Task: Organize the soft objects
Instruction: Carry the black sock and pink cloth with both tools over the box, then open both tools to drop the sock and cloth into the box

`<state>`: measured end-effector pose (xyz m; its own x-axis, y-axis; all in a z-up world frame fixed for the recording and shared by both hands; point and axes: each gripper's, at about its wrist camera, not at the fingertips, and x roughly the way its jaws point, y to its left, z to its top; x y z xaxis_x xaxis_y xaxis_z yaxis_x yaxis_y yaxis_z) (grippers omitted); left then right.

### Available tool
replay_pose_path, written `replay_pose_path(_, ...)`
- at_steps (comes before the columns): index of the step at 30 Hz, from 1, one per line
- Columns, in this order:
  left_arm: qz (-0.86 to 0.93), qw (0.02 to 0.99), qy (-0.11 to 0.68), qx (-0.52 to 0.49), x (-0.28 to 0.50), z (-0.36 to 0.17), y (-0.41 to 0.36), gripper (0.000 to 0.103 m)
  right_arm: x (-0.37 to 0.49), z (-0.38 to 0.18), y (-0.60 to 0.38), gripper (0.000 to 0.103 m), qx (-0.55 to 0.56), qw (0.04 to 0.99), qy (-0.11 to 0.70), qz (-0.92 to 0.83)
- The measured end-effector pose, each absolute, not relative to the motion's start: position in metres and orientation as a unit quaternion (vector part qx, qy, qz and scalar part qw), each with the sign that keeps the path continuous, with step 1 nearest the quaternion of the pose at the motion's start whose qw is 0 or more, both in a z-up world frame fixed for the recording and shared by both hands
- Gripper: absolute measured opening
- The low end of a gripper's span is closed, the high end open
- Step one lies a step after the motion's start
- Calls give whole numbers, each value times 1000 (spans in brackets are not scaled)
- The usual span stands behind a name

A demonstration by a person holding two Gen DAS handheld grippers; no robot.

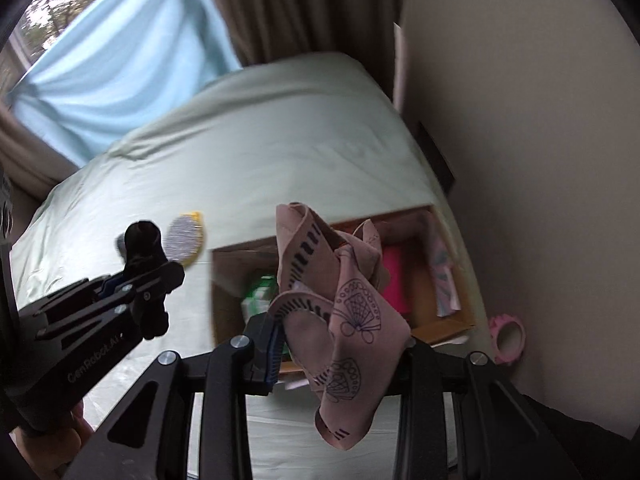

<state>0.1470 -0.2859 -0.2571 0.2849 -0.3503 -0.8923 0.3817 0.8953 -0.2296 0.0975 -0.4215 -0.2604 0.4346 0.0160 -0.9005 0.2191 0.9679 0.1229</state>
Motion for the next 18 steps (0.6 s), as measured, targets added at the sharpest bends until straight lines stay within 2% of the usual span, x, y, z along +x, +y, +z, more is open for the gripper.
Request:
replay_pose_path(8,-231,753,614,47,150,-339,-347,17,121,-327,-484,31,145,794,586,-75)
replay_pose_path(14,-221,711,666,47,157,-399,-367,17,135,-371,-502,39,150,772,613,-76)
replay_pose_path(18,-219,702,675,63,158,-412,-375,17,140,-391,-511,39,159,758,629,-73)
